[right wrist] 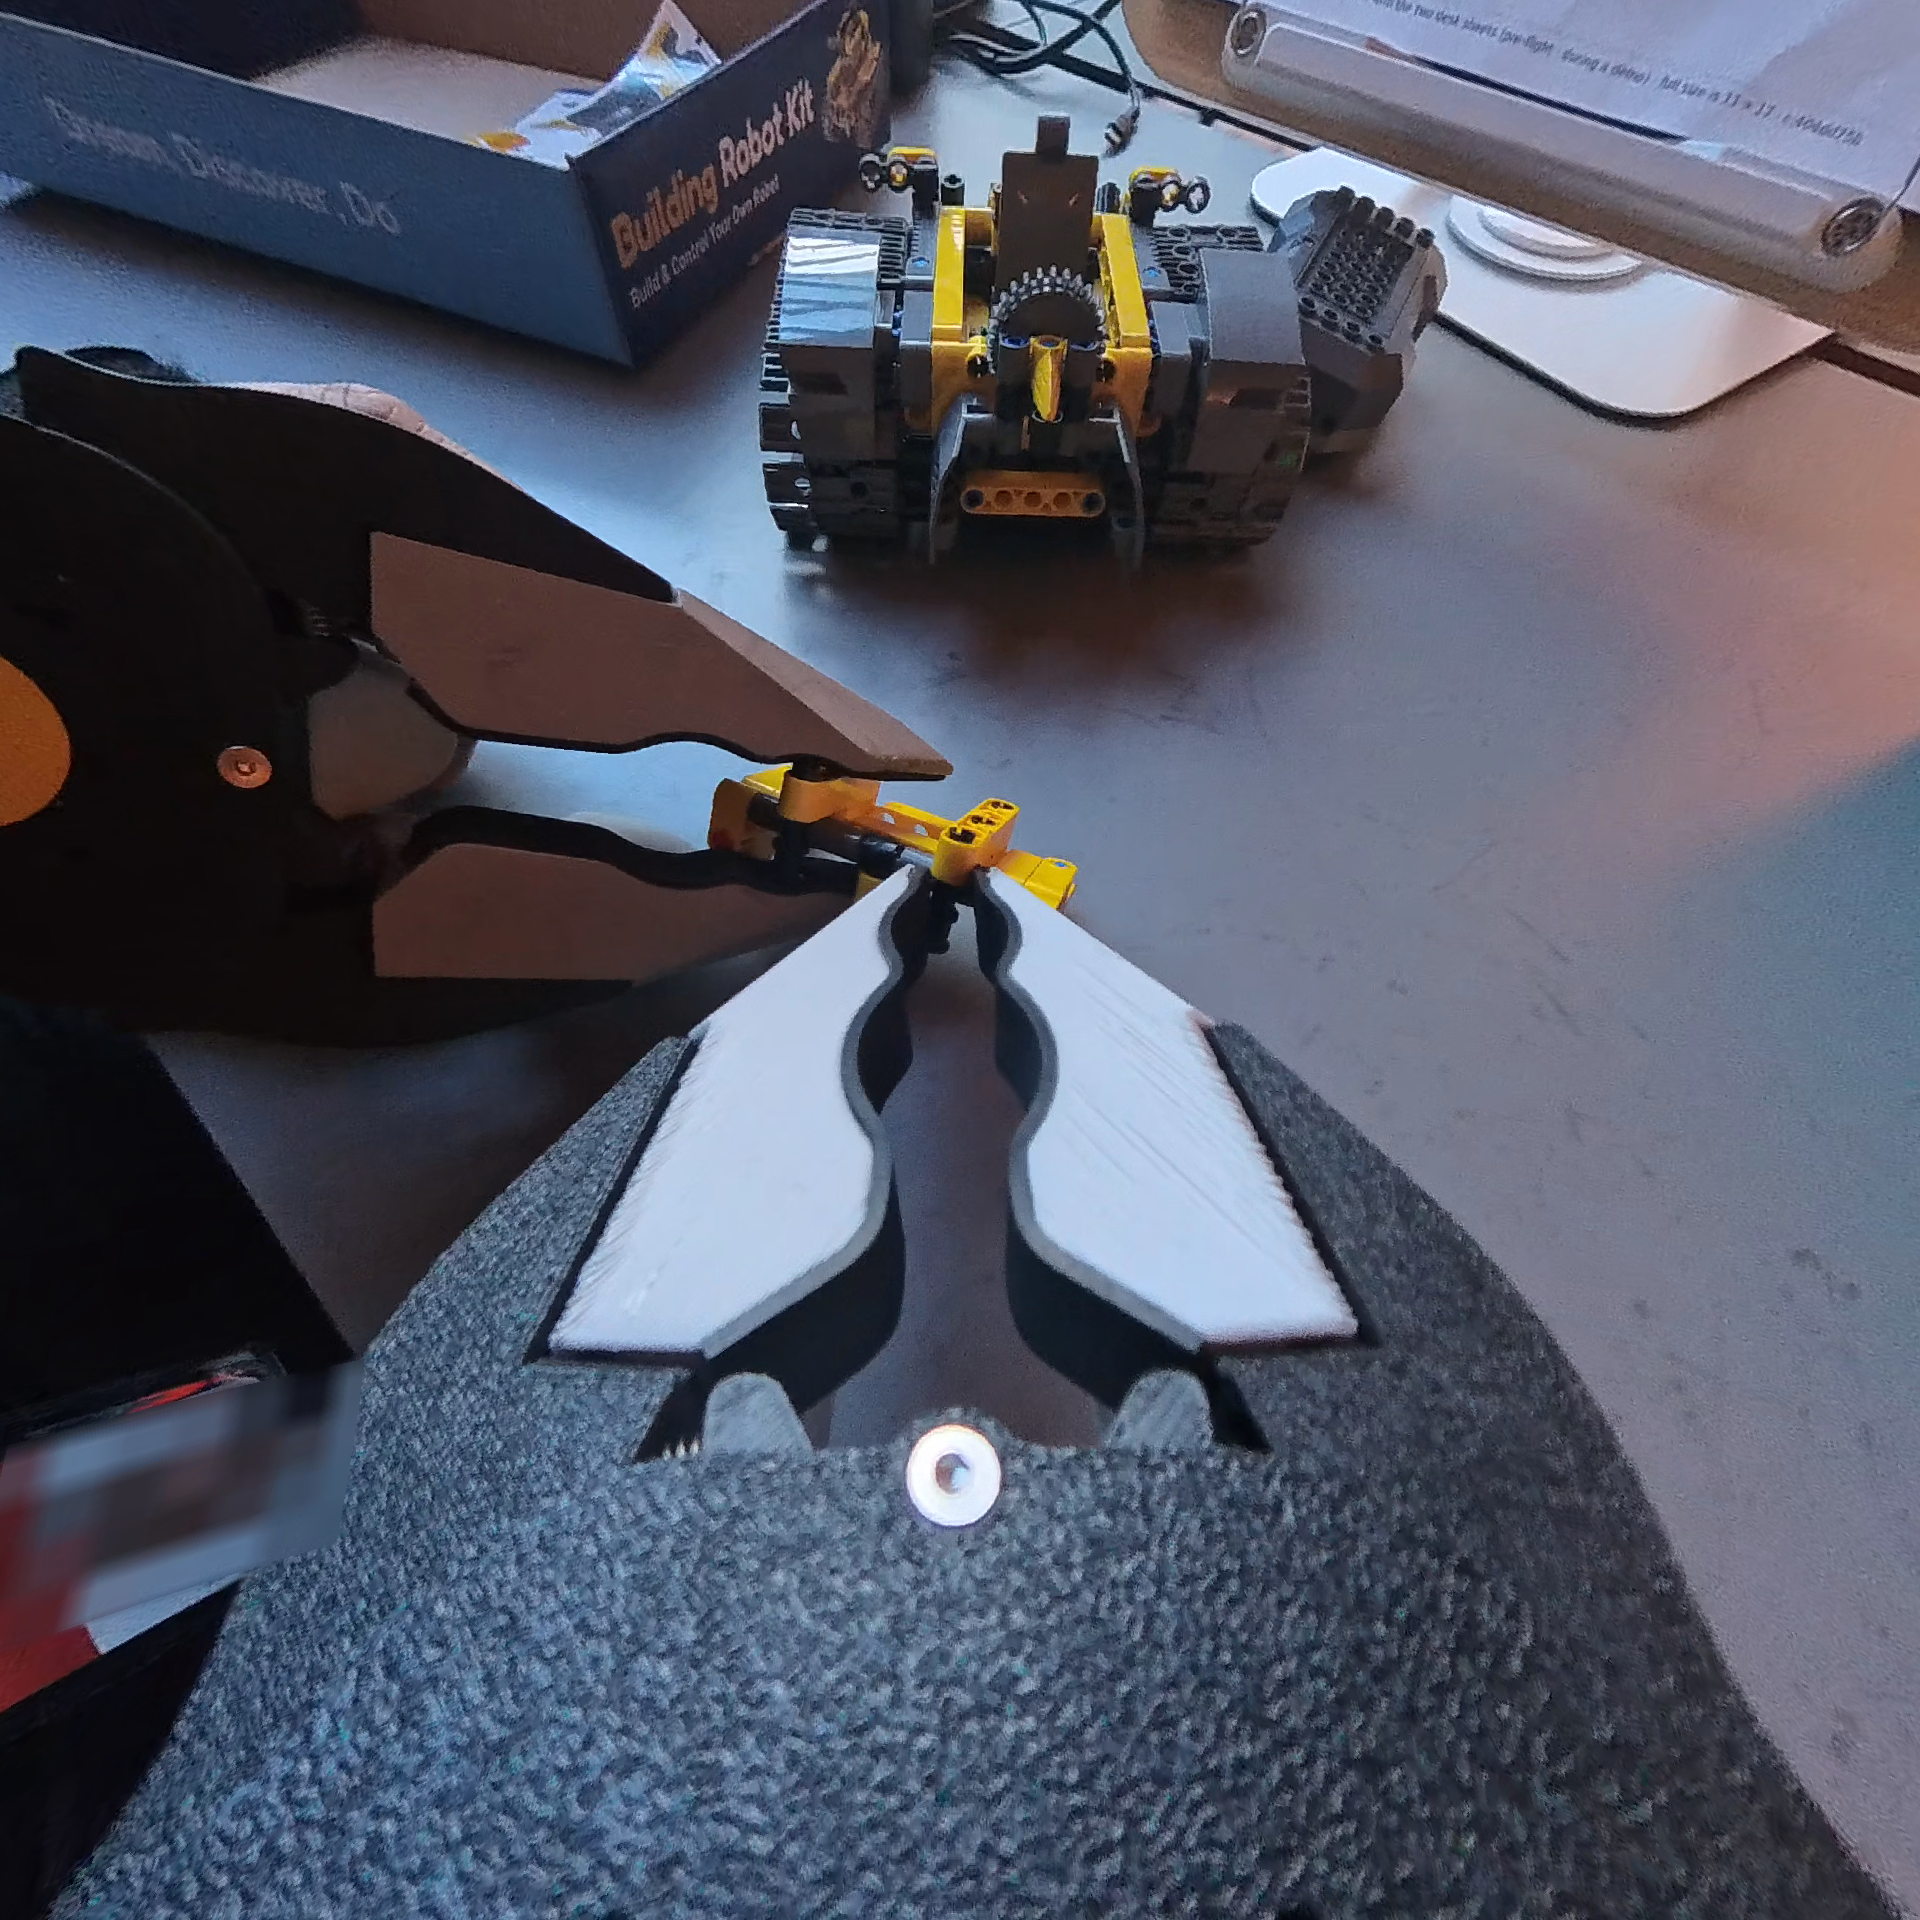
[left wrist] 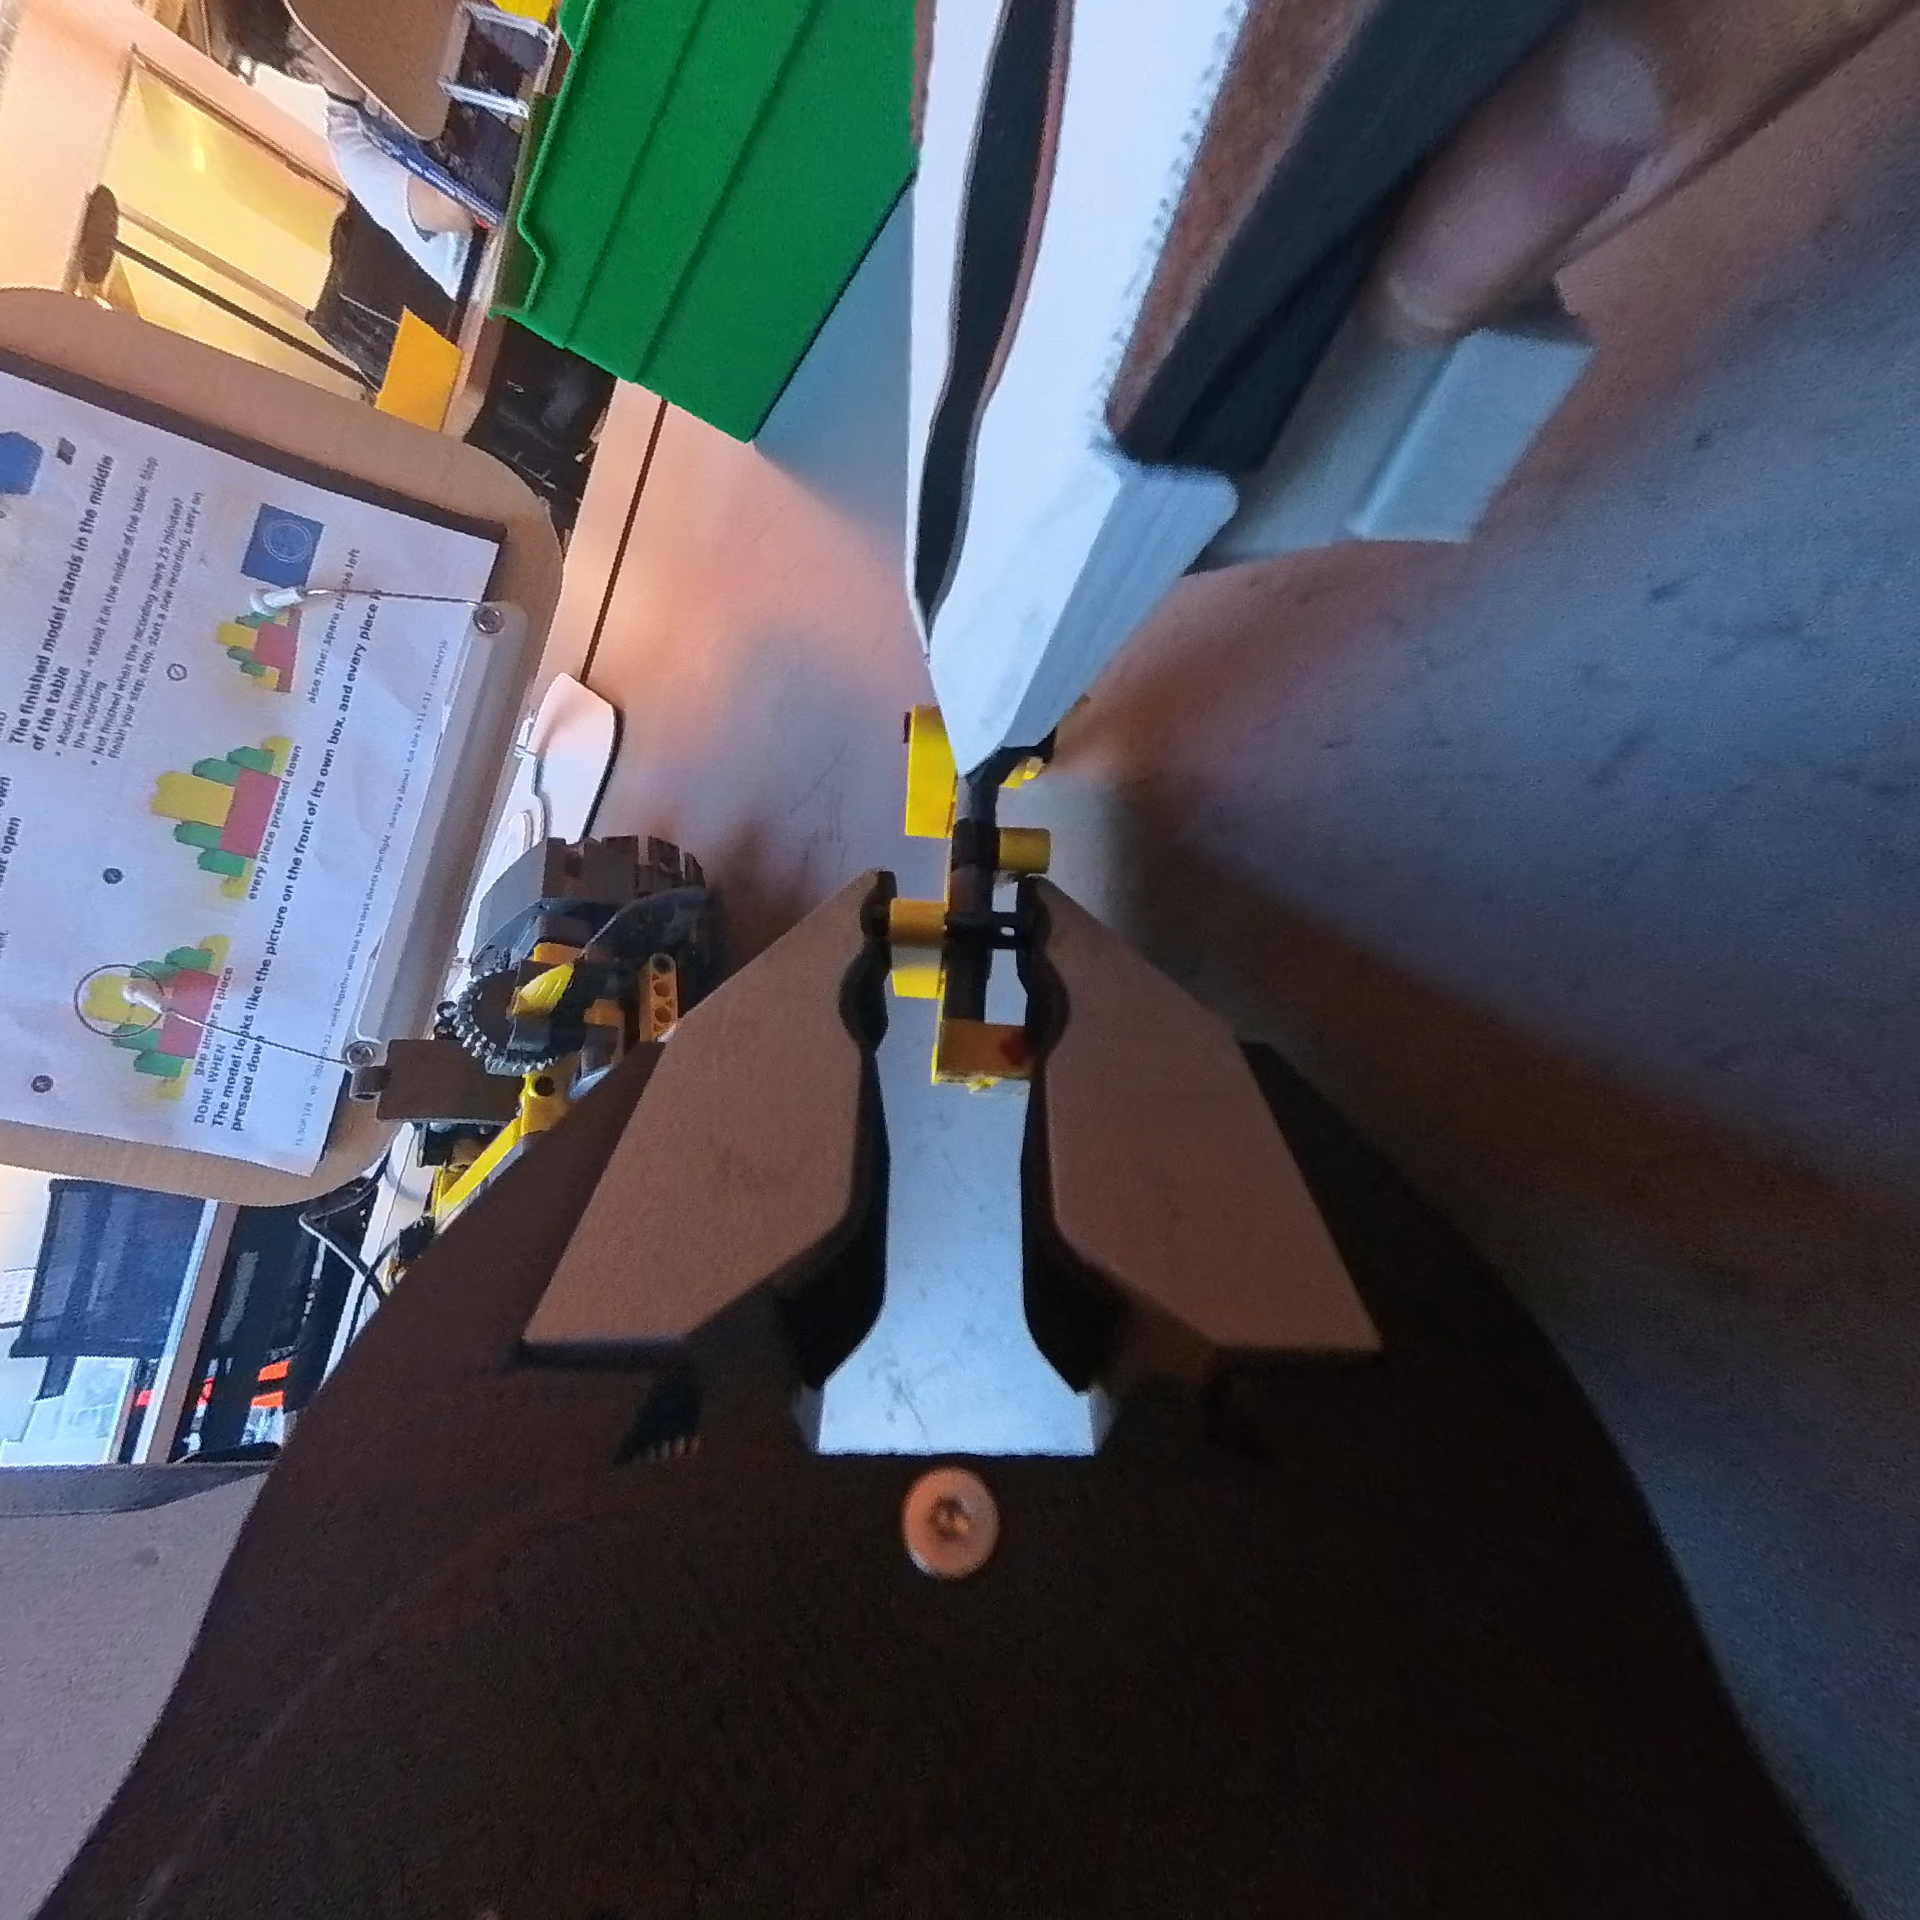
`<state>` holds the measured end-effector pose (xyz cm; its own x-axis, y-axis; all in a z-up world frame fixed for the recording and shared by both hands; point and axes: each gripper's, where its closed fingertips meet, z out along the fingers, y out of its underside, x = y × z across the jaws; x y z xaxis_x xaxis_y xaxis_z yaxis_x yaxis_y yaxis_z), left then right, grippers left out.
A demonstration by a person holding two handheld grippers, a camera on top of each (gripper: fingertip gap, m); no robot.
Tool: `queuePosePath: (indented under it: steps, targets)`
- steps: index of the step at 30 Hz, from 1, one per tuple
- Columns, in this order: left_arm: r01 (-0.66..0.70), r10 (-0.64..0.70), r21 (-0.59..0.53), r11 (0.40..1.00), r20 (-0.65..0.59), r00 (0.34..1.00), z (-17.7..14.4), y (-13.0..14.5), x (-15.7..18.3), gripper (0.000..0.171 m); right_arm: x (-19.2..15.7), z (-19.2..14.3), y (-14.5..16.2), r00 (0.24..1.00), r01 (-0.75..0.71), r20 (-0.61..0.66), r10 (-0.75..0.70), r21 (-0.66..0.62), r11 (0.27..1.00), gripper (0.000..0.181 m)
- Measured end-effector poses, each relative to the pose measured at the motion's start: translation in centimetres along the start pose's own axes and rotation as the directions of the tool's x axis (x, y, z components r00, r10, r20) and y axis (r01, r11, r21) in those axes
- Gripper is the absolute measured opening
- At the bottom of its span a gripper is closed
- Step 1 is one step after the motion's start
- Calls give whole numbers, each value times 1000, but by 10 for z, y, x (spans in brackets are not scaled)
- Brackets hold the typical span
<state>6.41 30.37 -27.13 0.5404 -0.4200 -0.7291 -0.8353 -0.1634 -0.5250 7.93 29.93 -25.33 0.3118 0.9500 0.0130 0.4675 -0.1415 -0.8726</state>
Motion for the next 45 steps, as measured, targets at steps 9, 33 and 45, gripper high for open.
queuePosePath:
  steps: [9,33,45]
  targets:
    - [-1,1,2,1000,0,1000,0,0,0,21,-1,-2,1,1000,12,-11,-12,1,1000,7]
    - [3,-3,-7,1000,-16,1000,0,1,2,20,-5,0,4,1000,5,12,-4,-18,1000,3]
    - [-230,234,-65,971,68,970,4,5,4,23,-5,6,29,977,102,211,-29,-340,935,2]
